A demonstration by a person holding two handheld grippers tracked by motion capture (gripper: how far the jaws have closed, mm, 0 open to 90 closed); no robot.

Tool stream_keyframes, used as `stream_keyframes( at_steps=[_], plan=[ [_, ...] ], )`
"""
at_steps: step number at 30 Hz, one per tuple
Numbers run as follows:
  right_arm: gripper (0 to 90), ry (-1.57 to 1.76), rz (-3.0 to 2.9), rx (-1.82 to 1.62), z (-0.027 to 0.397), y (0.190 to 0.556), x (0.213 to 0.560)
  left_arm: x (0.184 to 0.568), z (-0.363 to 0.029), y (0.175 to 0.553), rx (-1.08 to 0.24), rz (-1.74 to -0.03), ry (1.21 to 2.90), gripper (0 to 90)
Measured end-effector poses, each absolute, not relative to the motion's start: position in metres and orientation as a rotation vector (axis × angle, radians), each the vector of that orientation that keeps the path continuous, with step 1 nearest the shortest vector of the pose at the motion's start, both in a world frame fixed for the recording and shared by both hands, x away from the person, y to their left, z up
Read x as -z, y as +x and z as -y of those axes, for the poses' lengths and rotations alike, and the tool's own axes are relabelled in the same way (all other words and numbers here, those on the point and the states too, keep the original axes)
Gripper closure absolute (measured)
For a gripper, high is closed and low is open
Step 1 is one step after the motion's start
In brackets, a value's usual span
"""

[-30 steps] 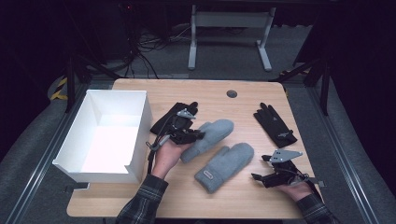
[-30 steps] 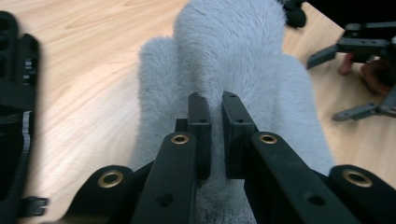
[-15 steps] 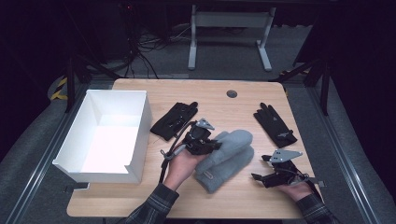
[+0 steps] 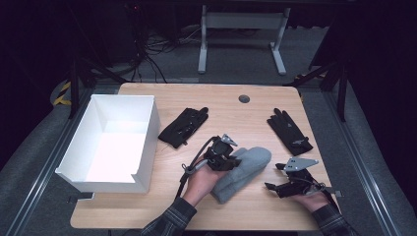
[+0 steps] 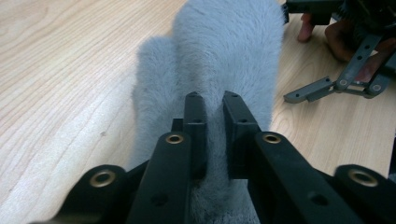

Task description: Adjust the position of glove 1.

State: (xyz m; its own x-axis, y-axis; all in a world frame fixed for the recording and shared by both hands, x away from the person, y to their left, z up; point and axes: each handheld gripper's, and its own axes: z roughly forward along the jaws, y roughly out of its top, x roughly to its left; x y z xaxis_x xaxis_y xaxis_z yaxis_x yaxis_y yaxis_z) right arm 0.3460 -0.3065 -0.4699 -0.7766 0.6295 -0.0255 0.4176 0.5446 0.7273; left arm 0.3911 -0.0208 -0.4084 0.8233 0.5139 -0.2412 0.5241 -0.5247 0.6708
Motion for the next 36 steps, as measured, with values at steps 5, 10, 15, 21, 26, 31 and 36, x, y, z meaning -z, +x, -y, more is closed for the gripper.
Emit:
stream_keyframes(
  at_steps=[5,10,15,21,26,31,36],
  plan=[
    [14.4,0.868,-2.500,-1.066,0.307,0.346,0.470,0.403,0.019,0.390,-0.016,-0.726,2.231,59.8],
    [23.4,0.861,-2.518,-1.053,0.308,0.345,0.466,0.395,0.011,0.391,-0.047,-0.690,2.211,51.1],
    [41.6,0.841,-2.512,-1.101,0.307,0.340,0.456,0.389,-0.006,0.396,-0.082,-0.698,2.192,54.2],
    [72.2,0.799,-2.554,-1.220,0.301,0.333,0.444,0.393,-0.030,0.401,-0.114,-0.748,2.195,79.7],
    [88.8,0.724,-2.637,-1.283,0.281,0.326,0.439,0.409,-0.053,0.404,-0.111,-0.826,2.232,90.0],
    [90.0,0.655,-2.680,-1.317,0.256,0.325,0.437,0.424,-0.066,0.402,-0.083,-0.851,2.250,90.0],
    [90.0,0.599,-2.701,-1.353,0.232,0.328,0.435,0.436,-0.071,0.400,-0.058,-0.870,2.279,90.0]
  ],
)
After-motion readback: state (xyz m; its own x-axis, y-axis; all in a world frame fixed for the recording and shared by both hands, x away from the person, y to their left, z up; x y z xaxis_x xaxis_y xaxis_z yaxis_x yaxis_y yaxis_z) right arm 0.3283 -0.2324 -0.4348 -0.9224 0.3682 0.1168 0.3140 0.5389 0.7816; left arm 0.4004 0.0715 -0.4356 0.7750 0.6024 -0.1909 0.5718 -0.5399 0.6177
